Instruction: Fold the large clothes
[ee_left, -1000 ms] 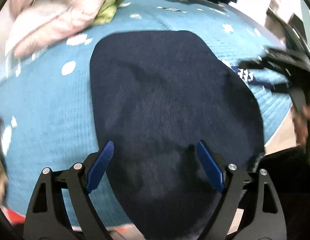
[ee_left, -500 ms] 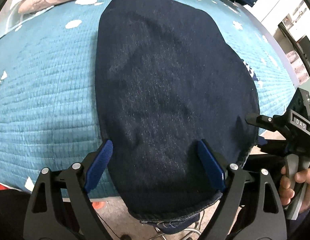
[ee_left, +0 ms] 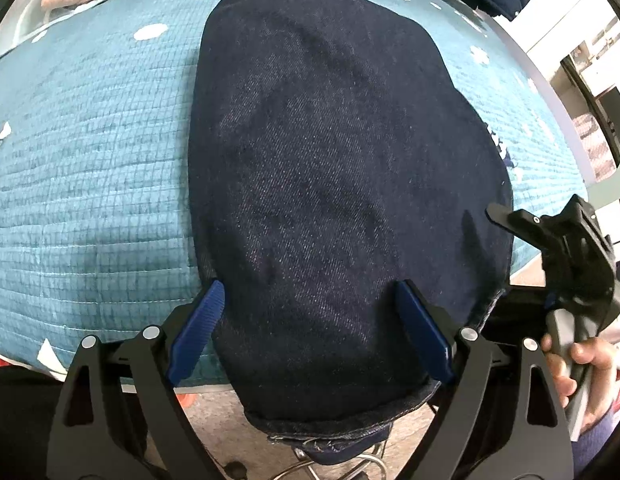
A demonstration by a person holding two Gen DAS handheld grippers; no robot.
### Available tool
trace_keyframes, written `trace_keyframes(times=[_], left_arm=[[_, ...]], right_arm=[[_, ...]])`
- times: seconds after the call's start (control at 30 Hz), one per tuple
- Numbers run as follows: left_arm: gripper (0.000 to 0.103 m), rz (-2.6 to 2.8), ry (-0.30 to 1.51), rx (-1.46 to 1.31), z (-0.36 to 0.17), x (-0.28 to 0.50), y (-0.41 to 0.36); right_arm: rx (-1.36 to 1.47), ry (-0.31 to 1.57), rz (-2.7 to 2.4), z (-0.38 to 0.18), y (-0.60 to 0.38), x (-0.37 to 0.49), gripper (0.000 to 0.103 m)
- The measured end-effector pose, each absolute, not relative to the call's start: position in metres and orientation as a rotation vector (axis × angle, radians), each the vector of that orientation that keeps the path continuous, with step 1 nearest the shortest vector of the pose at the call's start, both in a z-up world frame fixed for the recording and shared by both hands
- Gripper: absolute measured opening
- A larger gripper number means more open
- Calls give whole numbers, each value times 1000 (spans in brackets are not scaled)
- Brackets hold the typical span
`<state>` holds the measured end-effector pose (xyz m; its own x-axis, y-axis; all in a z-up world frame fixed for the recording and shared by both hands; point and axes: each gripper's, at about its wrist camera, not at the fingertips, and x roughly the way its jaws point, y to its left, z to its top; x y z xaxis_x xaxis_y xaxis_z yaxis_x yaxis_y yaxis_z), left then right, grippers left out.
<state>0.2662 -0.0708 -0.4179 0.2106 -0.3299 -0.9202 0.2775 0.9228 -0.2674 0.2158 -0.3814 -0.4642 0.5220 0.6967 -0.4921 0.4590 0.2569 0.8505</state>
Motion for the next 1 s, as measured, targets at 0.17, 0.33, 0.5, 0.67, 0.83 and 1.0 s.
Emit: trace_keyframes(times=[0.17,0.33,0.5,0.67,0.83,1.0], left_arm=[[88,-430,1279,-173,-409,283,-51],[89,-409,1293,-231,-410,311,-50],[94,-384,1316,-193,-412,323,-62],[93,-405,1299,-193,-406,322,-62],[93,-377,1304,-133,-404,319,-73],[84,-368,1304,-176,-399,317,-65]], right_arm=[[1401,967,340,-443,-374,229,74],[1411,994,188,-461,-372,234,72],[1353,976,259,-451,-359,254,87],[1343,929,313,-446,-359,259,74],[1280,1033,254,-458,-350,269,38],[1322,1002,279,-453,-346,268,19]])
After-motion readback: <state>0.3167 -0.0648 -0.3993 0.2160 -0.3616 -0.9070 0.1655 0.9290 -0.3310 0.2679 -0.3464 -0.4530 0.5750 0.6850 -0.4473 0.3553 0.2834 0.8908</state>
